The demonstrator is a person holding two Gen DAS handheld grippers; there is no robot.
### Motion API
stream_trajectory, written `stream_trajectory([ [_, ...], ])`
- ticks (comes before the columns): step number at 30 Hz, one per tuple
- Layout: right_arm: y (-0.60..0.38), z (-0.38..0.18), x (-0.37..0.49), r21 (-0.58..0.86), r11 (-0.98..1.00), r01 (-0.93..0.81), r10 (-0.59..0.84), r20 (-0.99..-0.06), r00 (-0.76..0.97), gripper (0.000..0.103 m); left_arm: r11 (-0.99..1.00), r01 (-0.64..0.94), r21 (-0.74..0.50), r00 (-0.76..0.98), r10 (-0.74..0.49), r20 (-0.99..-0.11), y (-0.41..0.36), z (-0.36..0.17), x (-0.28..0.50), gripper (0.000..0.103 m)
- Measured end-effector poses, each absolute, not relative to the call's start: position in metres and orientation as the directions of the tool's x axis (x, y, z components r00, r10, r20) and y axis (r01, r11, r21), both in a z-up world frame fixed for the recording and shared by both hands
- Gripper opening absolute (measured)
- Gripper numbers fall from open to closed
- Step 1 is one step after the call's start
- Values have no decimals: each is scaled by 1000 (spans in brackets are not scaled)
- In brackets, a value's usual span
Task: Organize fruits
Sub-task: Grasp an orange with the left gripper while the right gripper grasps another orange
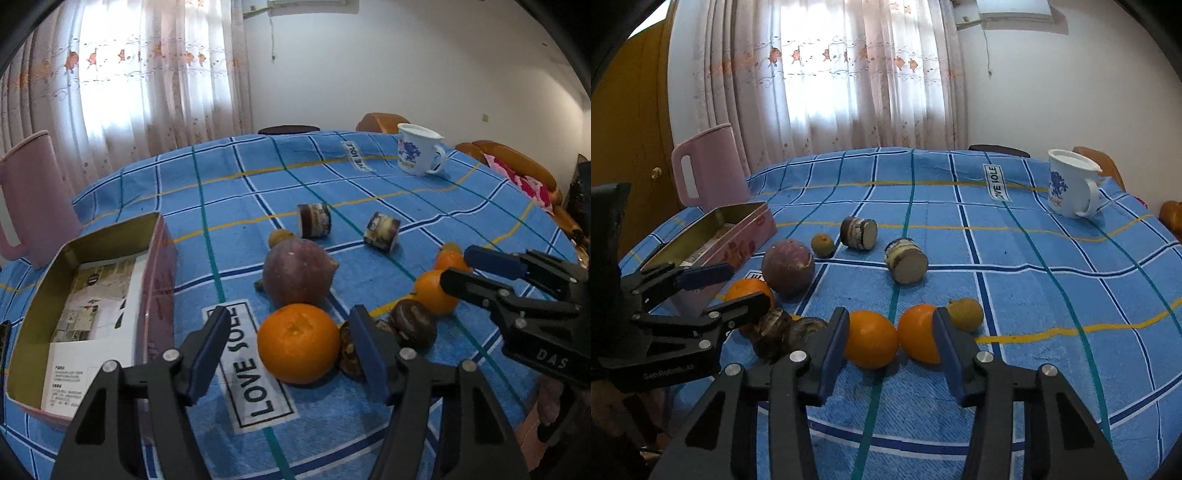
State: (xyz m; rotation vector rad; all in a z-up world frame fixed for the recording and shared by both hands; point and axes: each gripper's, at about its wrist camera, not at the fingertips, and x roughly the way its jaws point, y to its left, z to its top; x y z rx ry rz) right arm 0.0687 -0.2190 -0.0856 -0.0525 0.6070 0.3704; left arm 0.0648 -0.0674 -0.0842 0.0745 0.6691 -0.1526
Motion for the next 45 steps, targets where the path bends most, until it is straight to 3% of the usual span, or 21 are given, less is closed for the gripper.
stream_trajectory([
  [3, -209, -83, 59, -12, 924, -382, 313, -552, 773, 49, 988, 153, 19, 776, -108, -621, -59, -85, 63, 69],
  [10, -203, -91, 69, 36, 906, -421, 358, -595, 720, 48, 982, 186, 10, 753, -136, -644, -60, -87, 71, 68],
  [14, -195, -91, 79, -12, 906, -422, 321, -630, 707, 47, 978, 208, 0, 739, -157, -655, -64, -87, 77, 69],
  [19, -198, -90, 81, -22, 907, -420, 307, -646, 699, 39, 975, 221, 12, 751, -162, -640, -62, -88, 69, 58],
  [28, -190, -90, 88, -54, 902, -428, 288, -662, 692, 39, 973, 228, 28, 744, -156, -650, -70, -89, 73, 56],
  [30, -193, -90, 86, -40, 900, -434, 303, -658, 689, 37, 972, 233, 23, 751, -165, -640, -68, -88, 71, 46],
  [39, -202, -80, 75, 9, 902, -431, 352, -593, 724, 37, 969, 240, -67, 766, -231, -600, -55, -83, 62, 45],
  [45, -202, -67, 71, 8, 899, -438, 368, -557, 745, 37, 969, 237, -65, 804, -233, -547, -52, -67, 50, 45],
])
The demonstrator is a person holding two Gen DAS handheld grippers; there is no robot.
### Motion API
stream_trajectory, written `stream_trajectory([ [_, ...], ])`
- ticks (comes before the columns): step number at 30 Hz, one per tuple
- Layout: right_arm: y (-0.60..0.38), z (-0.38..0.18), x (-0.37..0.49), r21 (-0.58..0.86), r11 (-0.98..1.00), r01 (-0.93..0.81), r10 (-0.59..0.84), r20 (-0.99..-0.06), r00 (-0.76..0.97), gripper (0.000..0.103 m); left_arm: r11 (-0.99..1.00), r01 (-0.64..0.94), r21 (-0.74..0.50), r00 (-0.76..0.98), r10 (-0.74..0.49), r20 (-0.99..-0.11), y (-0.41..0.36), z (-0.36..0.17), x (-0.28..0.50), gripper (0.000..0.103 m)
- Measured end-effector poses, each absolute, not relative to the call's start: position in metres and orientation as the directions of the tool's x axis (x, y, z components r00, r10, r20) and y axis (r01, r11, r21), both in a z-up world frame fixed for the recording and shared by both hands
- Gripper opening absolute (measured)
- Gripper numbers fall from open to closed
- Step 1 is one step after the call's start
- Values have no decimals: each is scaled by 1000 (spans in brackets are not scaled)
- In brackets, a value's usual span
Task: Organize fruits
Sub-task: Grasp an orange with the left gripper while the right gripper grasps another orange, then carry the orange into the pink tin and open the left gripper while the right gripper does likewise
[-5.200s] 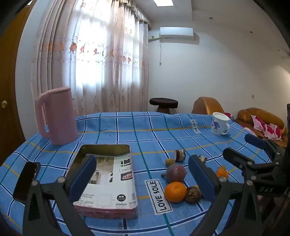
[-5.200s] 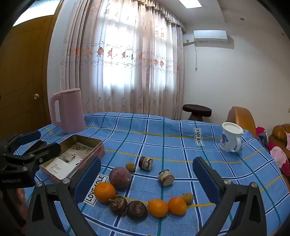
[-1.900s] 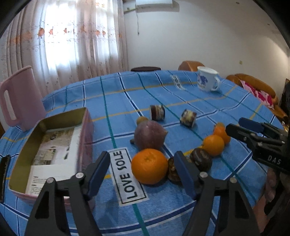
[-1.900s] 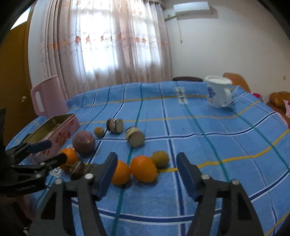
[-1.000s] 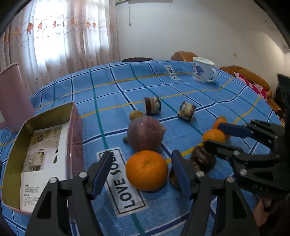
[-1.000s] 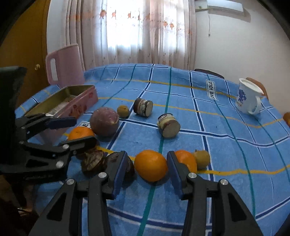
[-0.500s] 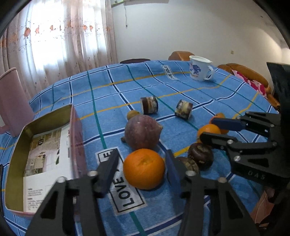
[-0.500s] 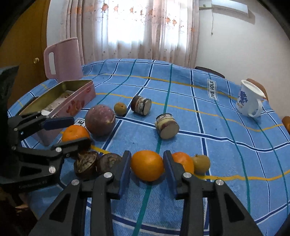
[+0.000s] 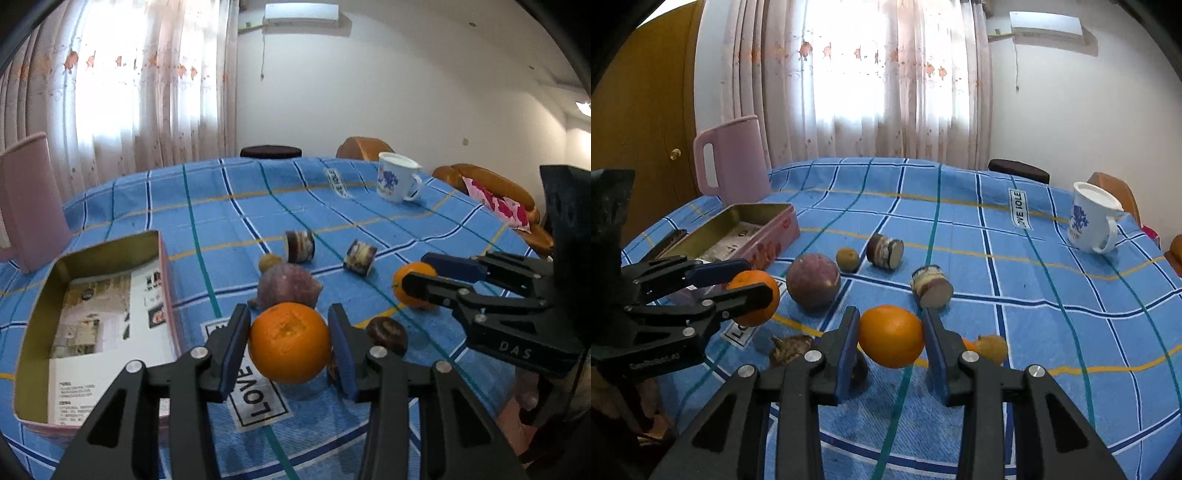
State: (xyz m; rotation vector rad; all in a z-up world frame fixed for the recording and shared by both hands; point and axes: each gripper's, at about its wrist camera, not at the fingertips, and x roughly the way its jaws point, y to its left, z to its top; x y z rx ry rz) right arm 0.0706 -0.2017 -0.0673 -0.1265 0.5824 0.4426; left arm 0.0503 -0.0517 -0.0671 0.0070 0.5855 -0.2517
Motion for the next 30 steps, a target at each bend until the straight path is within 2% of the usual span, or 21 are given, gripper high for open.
stream_trajectory([
  [19, -168, -39, 68, 4, 856, -517, 457, -471, 755, 37, 991, 120, -53, 887, -131, -443, -20, -42, 32, 45],
  [30, -134, -22, 73, -18, 817, -576, 509, -449, 734, 37, 997, 51, -63, 886, -74, -457, 8, -43, 36, 45],
])
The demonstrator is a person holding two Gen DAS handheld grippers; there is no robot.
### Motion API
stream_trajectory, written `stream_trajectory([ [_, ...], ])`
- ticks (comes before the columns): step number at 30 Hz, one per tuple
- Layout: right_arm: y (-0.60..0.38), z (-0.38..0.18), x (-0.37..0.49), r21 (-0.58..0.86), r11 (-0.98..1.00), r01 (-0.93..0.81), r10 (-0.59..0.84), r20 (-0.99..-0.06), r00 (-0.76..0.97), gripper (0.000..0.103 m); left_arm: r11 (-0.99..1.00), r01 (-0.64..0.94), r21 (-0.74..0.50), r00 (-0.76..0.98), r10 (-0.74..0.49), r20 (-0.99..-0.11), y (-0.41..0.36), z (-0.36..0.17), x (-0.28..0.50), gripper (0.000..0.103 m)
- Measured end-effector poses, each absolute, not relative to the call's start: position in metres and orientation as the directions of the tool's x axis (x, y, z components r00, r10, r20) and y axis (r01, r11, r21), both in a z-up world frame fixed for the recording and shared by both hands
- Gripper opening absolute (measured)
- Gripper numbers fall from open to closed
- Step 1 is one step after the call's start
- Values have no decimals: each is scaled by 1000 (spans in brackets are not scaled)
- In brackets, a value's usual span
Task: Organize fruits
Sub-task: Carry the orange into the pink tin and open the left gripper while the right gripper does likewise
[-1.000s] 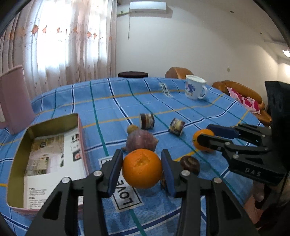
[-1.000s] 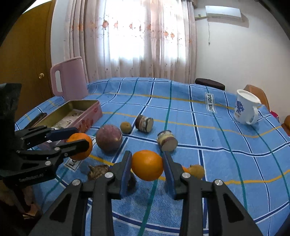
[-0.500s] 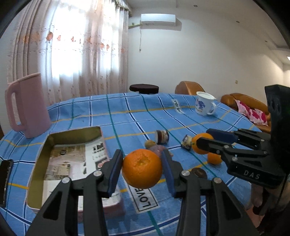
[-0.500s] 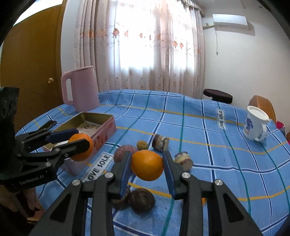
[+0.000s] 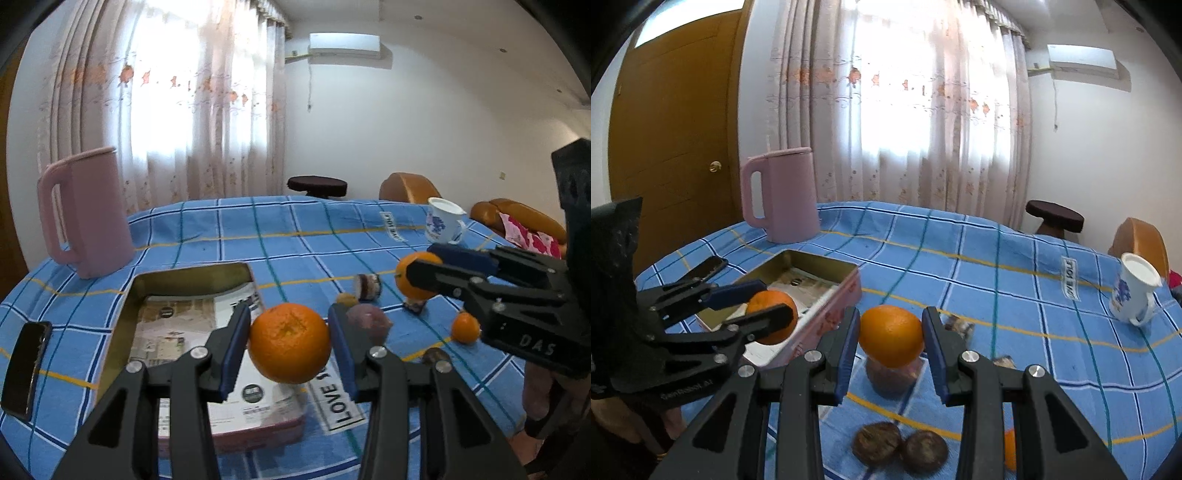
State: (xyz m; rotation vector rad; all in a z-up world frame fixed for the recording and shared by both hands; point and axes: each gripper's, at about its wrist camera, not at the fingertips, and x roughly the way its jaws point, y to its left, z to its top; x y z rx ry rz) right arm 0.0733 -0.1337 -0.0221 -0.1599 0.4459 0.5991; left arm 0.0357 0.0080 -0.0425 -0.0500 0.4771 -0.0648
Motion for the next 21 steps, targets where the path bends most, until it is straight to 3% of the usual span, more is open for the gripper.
stream_trajectory([
  [21, -25, -32, 94, 2, 690, -724, 630, -493, 599, 37, 987, -108, -116, 860, 34, -509, 91, -57, 49, 45],
])
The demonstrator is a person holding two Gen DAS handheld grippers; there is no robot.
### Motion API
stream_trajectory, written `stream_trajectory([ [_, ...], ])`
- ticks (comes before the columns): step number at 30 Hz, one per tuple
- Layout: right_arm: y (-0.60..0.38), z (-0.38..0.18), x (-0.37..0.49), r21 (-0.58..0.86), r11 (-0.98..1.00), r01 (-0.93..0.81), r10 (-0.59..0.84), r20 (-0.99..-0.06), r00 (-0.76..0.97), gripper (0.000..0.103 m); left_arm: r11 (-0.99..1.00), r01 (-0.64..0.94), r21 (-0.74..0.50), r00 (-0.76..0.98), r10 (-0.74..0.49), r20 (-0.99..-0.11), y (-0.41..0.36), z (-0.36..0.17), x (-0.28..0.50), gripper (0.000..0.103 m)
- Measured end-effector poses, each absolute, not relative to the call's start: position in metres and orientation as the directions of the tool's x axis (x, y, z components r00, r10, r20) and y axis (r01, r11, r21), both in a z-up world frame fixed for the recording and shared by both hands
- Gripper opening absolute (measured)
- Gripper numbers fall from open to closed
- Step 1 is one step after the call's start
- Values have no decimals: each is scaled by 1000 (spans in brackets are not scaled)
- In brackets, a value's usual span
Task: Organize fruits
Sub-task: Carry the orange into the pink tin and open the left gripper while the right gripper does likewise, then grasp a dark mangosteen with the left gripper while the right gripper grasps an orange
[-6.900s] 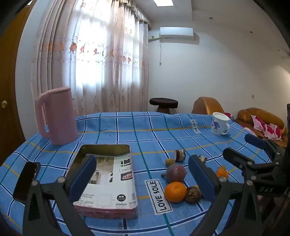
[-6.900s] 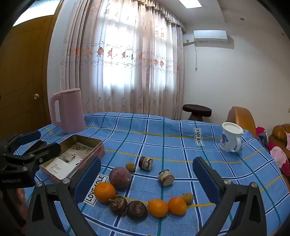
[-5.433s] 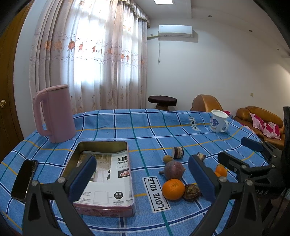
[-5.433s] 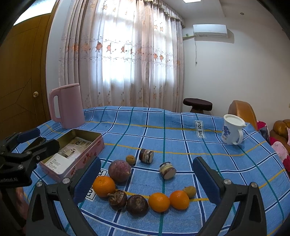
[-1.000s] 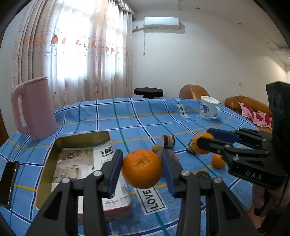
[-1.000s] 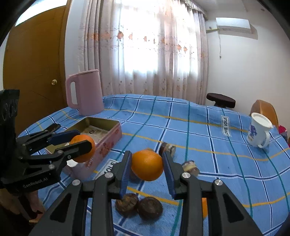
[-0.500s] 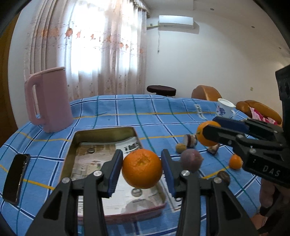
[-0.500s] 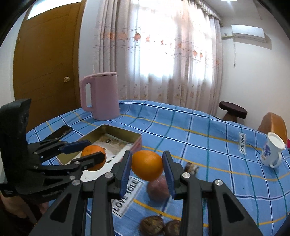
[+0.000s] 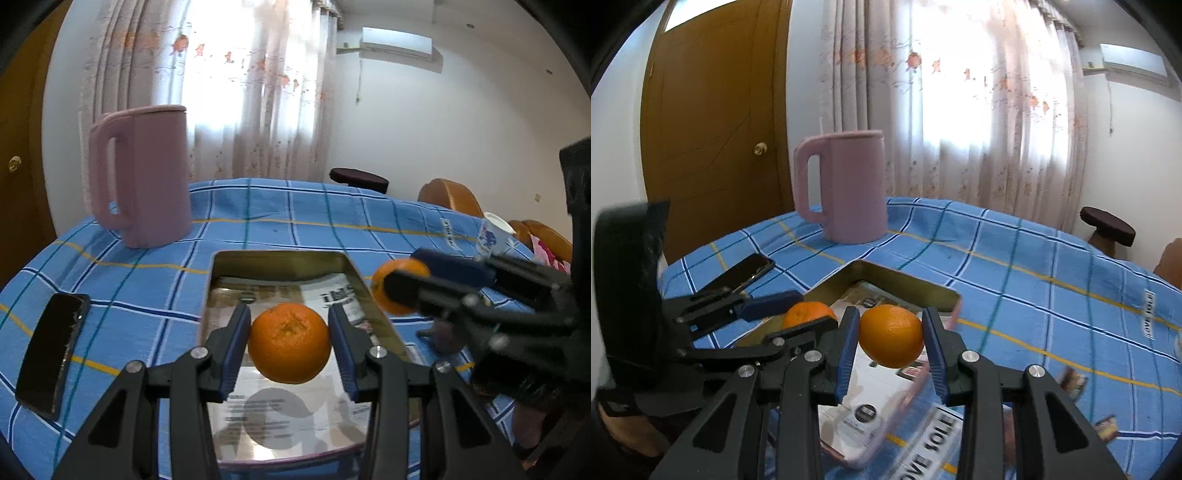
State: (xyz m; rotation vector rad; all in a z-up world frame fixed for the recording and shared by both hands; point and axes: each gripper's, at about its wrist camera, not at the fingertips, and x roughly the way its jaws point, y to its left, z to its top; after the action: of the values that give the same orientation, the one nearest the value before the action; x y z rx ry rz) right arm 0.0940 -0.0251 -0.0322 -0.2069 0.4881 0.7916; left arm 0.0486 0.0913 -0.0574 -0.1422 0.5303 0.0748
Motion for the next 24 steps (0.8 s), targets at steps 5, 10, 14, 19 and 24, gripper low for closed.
stream_trajectory([
  [5, -11, -46, 100, 9, 688, -726, 623, -521, 584, 37, 984, -132, -123, 853, 49, -520, 105, -62, 50, 45],
  [10, -3, -59, 106, 15, 685, -728, 612, -553, 565, 38, 980, -151, -127, 845, 62, -531, 110, -67, 53, 46],
  [14, -2, -65, 110, 43, 683, -729, 616, -571, 543, 40, 978, -169, -122, 842, 79, -533, 112, -68, 53, 46],
  [19, -12, -62, 109, 45, 698, -715, 610, -560, 561, 57, 978, -174, -115, 855, 92, -511, 109, -60, 47, 56],
  [24, -42, -54, 98, 31, 726, -687, 591, -538, 601, 63, 981, -141, -137, 879, 60, -473, 93, -50, 40, 76],
])
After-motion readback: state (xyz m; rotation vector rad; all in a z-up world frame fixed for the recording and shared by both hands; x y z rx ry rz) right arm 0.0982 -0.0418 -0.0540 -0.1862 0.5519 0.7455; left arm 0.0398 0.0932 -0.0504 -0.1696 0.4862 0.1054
